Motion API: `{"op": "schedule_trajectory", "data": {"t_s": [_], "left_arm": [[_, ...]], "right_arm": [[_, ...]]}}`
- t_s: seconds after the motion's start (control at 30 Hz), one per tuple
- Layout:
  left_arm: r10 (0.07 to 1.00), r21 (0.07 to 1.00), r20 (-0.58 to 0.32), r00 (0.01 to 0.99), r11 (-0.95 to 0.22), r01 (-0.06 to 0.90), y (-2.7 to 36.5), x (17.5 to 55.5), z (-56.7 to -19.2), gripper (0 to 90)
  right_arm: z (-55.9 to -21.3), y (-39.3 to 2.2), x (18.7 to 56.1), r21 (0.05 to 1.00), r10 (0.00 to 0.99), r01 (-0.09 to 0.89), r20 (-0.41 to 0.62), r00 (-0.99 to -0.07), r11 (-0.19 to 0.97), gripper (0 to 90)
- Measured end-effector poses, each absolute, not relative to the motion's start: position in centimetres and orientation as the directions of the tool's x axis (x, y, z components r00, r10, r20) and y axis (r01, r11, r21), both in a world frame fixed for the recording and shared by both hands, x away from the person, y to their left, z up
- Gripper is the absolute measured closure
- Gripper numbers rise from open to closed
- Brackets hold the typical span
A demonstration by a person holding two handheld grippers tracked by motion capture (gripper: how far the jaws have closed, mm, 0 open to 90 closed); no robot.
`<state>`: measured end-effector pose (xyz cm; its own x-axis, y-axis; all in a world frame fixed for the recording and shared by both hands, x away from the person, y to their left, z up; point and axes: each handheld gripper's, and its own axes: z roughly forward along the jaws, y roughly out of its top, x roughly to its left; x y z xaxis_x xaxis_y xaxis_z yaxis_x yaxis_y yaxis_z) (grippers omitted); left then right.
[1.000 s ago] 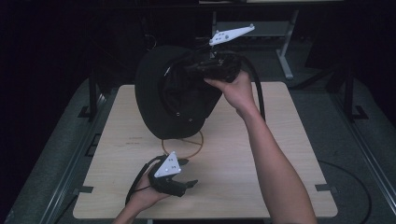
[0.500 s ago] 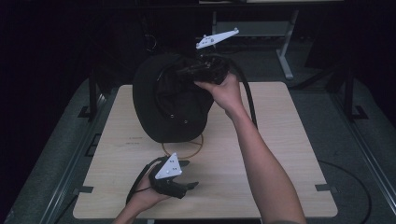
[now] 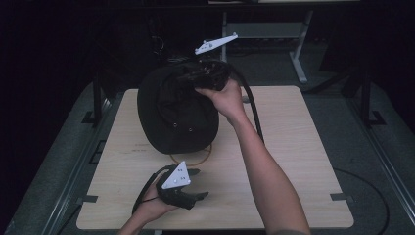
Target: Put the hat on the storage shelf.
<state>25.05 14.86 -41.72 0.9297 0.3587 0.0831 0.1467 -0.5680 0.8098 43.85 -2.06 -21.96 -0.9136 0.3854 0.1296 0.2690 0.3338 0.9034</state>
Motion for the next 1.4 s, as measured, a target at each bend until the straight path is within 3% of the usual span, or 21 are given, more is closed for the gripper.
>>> {"op": "schedule_trajectory", "data": {"t_s": [0.23,0.27,0.5,0.6,0.73,1.4], "left_arm": [[0.353,0.807,0.082,0.932,-0.573,0.146,14.8,25.0,-41.8,25.4],[0.353,0.806,0.084,0.932,-0.574,0.145,14.7,24.9,-41.8,25.4],[0.341,0.798,0.089,0.936,-0.587,0.138,14.3,24.7,-42.1,25.5],[0.337,0.794,0.087,0.937,-0.592,0.139,14.2,24.5,-42.4,25.4],[0.335,0.790,0.086,0.938,-0.597,0.141,14.2,24.2,-42.5,25.3],[0.328,0.790,0.080,0.941,-0.597,0.141,13.7,24.1,-42.8,23.2]], "right_arm": [[-22.4,-1.4,43.9,0.893,0.368,0.279,0.141,-0.919,0.352,81.4],[-22.5,-1.3,43.8,0.887,0.367,0.284,0.143,-0.919,0.364,77.3],[-22.6,-2.1,43.5,0.891,0.380,0.283,0.139,-0.914,0.354,76.1],[-22.8,-2.6,43.5,0.889,0.390,0.295,0.149,-0.909,0.349,72.3],[-23.1,-3.9,43.2,0.902,0.406,0.299,0.158,-0.900,0.312,60.6],[-23.6,-9.6,41.2,0.914,0.469,0.335,0.198,-0.861,0.229,38.0]]}}
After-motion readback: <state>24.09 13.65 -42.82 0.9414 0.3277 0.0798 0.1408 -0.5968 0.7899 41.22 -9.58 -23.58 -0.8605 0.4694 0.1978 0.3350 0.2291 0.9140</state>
